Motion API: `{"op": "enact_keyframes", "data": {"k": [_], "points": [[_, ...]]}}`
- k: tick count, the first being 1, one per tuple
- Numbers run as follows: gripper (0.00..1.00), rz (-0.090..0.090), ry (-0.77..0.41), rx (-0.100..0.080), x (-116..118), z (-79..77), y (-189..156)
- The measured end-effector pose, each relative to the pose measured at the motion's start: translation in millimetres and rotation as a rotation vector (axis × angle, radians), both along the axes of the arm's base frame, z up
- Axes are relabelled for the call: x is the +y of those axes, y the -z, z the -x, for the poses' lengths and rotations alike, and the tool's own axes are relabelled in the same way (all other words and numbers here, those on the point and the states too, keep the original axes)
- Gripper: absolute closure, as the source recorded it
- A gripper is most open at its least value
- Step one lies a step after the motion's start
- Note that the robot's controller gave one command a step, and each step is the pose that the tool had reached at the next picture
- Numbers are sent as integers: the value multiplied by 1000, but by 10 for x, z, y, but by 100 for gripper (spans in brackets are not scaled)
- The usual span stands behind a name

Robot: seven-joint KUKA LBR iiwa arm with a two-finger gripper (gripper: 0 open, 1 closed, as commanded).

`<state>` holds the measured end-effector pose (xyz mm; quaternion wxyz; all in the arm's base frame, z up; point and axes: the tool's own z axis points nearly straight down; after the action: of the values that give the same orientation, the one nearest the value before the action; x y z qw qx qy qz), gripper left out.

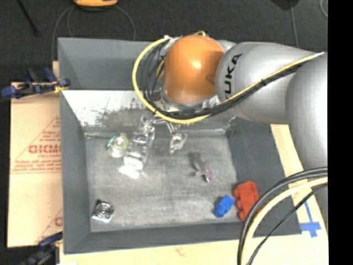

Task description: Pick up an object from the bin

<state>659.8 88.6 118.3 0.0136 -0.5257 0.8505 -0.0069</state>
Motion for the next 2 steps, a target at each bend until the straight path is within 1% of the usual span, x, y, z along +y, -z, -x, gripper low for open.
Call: {"op": "enact_keyframes", "data": {"k": [1, 2], "points": [[0, 2, -240, 26, 182, 66, 211], [0, 6, -506, 14, 304, 85, 303]]}}
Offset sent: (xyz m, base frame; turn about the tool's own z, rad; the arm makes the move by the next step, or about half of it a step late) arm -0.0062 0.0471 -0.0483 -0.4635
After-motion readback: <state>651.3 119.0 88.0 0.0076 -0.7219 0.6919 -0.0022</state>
